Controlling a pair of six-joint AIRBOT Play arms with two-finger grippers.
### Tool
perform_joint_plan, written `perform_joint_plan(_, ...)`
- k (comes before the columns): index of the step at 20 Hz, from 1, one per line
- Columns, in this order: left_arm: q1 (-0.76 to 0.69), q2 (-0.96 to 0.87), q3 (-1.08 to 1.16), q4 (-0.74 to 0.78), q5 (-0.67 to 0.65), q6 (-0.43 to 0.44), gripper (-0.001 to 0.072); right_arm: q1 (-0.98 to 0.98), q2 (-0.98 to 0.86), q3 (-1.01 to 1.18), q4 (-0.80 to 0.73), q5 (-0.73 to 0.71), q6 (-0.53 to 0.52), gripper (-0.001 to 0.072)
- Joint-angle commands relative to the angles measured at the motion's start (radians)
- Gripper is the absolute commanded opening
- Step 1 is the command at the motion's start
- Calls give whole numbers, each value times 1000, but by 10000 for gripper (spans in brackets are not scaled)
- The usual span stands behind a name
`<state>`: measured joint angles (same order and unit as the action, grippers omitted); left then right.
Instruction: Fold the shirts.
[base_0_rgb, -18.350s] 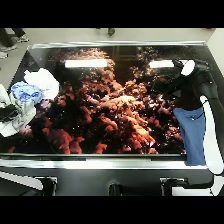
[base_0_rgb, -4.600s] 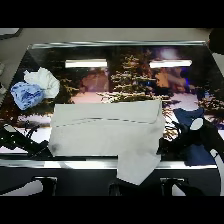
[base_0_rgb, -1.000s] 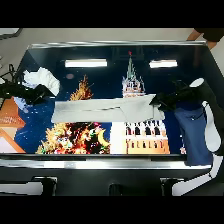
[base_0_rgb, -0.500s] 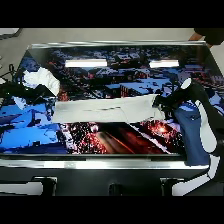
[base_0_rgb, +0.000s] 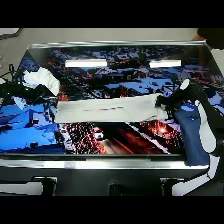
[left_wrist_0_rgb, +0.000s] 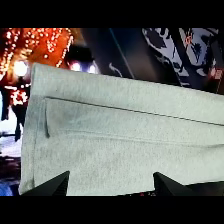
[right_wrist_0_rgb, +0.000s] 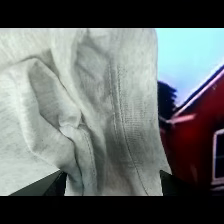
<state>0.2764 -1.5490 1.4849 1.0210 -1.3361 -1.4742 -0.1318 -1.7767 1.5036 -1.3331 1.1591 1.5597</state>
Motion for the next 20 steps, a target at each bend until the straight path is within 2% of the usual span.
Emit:
perform_joint_plan(1, 0, 0, 0, 0, 1, 0, 618, 0, -4, 1, -1, -10, 0, 710)
perform_joint_plan(6, 0, 0, 0, 0, 1, 0, 618, 0, -56, 1, 138, 69, 0, 686)
perform_joint_plan(7, 0, 0, 0, 0, 1, 0, 618, 0, -69, 1, 162, 73, 0, 649)
perform_joint_plan(8, 0, 0, 0, 0, 1, 0, 618, 0, -77, 1, 178, 80, 0, 567)
perform_joint_plan(10, 0, 0, 0, 0, 0, 0, 618, 0, -78, 1, 210, 80, -1, 525)
perform_joint_plan(11, 0, 0, 0, 0, 1, 0, 618, 0, -78, 1, 224, 79, -8, 431)
perform_joint_plan(12, 0, 0, 0, 0, 1, 0, 618, 0, -78, 1, 232, 79, -7, 288)
perform_joint_plan(14, 0, 0, 0, -1, 1, 0, 618, 0, -77, 1, 250, 82, -7, 54)
perform_joint_plan(15, -1, 0, 0, -2, 0, 0, 606, 0, -73, 1, 269, 91, -8, 53)
perform_joint_plan(16, -8, 1, 0, -2, -1, 0, 573, 0, -60, 1, 293, 98, -18, 52)
perform_joint_plan(17, -23, 0, 0, -2, -4, 2, 387, 0, -43, 1, 321, 99, -28, 52)
perform_joint_plan(18, -47, 0, 0, -10, -8, 29, 150, 0, -17, 1, 353, 99, -31, 52)
perform_joint_plan(19, -86, 1, -6, -40, -9, 79, 79, 0, 12, 1, 381, 99, -33, 52)
perform_joint_plan(20, -140, 1, -20, -77, -3, 101, 43, 8, 47, 1, 404, 99, -34, 52)
